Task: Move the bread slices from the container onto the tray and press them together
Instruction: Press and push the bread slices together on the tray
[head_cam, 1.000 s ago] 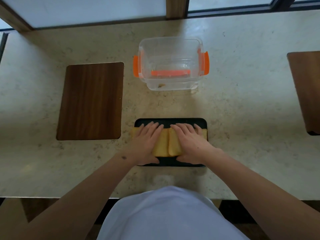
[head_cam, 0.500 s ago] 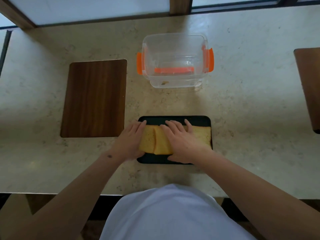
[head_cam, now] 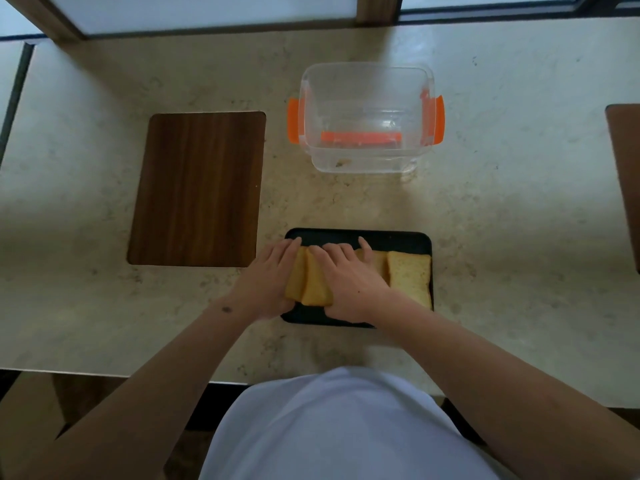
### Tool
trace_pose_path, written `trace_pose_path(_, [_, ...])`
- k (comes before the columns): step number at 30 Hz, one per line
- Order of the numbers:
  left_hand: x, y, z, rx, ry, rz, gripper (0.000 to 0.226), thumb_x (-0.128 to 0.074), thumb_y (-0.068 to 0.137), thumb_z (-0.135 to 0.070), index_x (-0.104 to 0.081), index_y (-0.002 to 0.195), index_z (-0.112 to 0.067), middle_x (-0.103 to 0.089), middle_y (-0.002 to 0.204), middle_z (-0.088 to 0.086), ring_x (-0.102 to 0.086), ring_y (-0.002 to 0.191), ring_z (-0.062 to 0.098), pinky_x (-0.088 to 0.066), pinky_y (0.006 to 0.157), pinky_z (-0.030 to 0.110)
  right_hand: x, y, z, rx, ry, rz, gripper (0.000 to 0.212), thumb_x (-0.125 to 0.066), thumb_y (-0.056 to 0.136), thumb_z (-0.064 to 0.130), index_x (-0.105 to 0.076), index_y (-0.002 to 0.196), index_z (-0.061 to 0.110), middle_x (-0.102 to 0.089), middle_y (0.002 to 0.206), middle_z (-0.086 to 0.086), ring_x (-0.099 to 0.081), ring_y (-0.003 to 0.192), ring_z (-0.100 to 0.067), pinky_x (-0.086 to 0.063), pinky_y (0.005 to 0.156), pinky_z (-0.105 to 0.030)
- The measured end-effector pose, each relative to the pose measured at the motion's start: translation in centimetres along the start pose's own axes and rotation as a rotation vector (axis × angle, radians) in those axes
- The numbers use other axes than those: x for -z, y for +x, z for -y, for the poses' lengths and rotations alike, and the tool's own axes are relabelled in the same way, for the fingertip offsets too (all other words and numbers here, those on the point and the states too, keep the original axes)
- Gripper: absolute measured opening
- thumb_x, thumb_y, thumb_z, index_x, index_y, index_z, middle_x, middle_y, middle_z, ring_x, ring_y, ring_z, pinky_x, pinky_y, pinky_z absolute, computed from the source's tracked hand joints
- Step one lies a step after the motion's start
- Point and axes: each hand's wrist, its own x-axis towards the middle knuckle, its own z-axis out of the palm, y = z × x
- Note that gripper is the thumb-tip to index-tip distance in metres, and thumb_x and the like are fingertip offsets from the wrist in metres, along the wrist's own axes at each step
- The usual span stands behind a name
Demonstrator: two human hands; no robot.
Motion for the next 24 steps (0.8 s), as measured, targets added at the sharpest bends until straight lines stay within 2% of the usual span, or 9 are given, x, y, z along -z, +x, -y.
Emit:
trace_pose_path(5, [0.0, -0.2, -0.2, 0.018, 0.031, 0.031, 0.129, -0.08, 0.059, -0.058, 0.001, 0.154, -0.02, -0.014, 0.161, 0.008, -0.01, 0.146, 0.031, -0.02, 0.114, 0.051, 0.3, -0.4, -0.5, -0.042, 0.017, -0.022, 0.124, -0.08, 0.058, 0.058, -0.005, 0.152, 0.027, -0.025, 0.159, -0.008, -0.02, 0.145, -0.029, -0.002, 0.115, -0.066])
trace_pose_path(9, [0.0, 0.1, -1.7, -0.044, 0.066, -0.01, 0.133, -0.077, 0.056, -0.068, -0.001, 0.154, -0.019, -0.013, 0.161, 0.009, -0.008, 0.147, 0.03, -0.015, 0.116, 0.05, 1.6, -3.3, -4.3, -0.165, -0.002, -0.015, 0.137, -0.078, 0.049, 0.072, -0.003, 0.153, 0.027, -0.02, 0.162, -0.003, -0.014, 0.147, -0.026, -0.003, 0.117, -0.063])
trace_pose_path(14, [-1.2, 1.6, -4.0, -0.095, 0.039, -0.016, 0.13, -0.075, 0.059, -0.066, 0.0, 0.154, -0.02, -0.015, 0.16, 0.008, -0.009, 0.147, 0.03, -0.014, 0.114, 0.05, 1.7, -6.0, -7.3, -0.179, -0.039, 0.107, 0.132, -0.079, 0.056, 0.065, -0.003, 0.155, 0.022, -0.022, 0.161, -0.003, -0.013, 0.147, -0.027, -0.003, 0.116, -0.065])
trace_pose_path(20, [-1.7, 2.6, -4.0, -0.072, 0.056, 0.006, 0.128, -0.078, 0.053, -0.059, -0.009, 0.153, -0.017, -0.027, 0.149, 0.007, -0.023, 0.138, 0.031, -0.026, 0.111, 0.051, 0.9, -4.8, -6.1, -0.115, -0.043, 0.038, 0.119, -0.076, 0.057, 0.055, -0.012, 0.152, 0.022, -0.038, 0.149, -0.004, -0.03, 0.139, -0.028, -0.006, 0.115, -0.062])
trace_pose_path(24, [-1.8, 2.6, -3.9, -0.072, 0.069, -0.013, 0.129, -0.078, 0.05, -0.061, -0.013, 0.152, -0.016, -0.033, 0.146, 0.008, -0.026, 0.135, 0.029, -0.028, 0.11, 0.049, 0.8, -5.0, -6.3, -0.091, -0.023, -0.002, 0.115, -0.073, 0.055, 0.058, -0.018, 0.149, 0.023, -0.042, 0.144, -0.004, -0.036, 0.134, -0.028, -0.009, 0.115, -0.061])
